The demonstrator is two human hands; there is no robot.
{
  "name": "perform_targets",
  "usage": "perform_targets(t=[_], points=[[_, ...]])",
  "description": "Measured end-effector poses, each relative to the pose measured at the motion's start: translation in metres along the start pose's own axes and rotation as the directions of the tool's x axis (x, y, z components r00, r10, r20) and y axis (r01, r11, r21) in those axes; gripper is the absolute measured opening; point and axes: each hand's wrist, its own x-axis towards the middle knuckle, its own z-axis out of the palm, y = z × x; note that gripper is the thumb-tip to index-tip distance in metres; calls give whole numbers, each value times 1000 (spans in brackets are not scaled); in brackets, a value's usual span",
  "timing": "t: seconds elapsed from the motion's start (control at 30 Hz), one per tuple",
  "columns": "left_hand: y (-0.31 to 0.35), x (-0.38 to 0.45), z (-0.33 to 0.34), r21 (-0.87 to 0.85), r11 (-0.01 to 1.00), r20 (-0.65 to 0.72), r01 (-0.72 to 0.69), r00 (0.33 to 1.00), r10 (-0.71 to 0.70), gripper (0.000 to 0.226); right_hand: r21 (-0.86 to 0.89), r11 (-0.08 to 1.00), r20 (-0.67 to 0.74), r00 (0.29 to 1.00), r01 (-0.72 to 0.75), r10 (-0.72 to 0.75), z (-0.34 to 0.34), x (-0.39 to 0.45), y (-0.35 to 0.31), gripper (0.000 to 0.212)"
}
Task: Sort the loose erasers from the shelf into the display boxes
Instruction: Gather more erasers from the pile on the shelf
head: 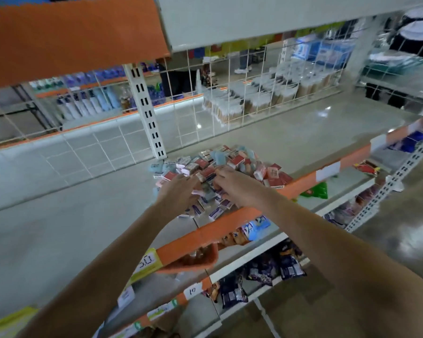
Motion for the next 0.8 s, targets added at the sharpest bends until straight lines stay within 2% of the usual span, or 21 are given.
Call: perform_targets(t=[0.13, 0.23, 0.3, 0.37, 0.47, 0.6, 0.73, 0.8], points=[[2, -5, -3, -118, 993, -38, -11, 999, 6, 25, -5, 999, -1, 999, 51, -51, -6, 0, -1, 30], [0, -10, -5, -286, 958, -51, 18, 998, -34, 21, 54, 996, -30, 997, 74, -72, -9, -3, -1, 31], [1, -14, -8, -406, 911, -39, 68, 995, -91, 20, 213, 976, -40, 998, 52, -45, -10, -4, 0, 24], [3, -17, -10, -520, 844, -8, 132, 987, -160, 20, 430, 903, -73, 997, 7, 27, -13, -5, 1, 14], [3, -20, -10, -640, 748, 32, 177, 978, -204, 12, 702, 709, -53, 988, -68, 148, -21, -9, -2, 16], [7, -28, -12, -887, 397, 153, 234, 962, -225, 19, 899, 419, 25, 969, -130, 246, -18, -13, -5, 21], [11, -33, -14, -928, 223, 242, 300, 936, -255, 19, 977, -11, 203, 918, -212, 341, -11, -15, -13, 21], [10, -34, -11, -939, 154, 263, 309, 930, -257, 24, 961, -149, 271, 906, -233, 326, -9, -15, -17, 11]])
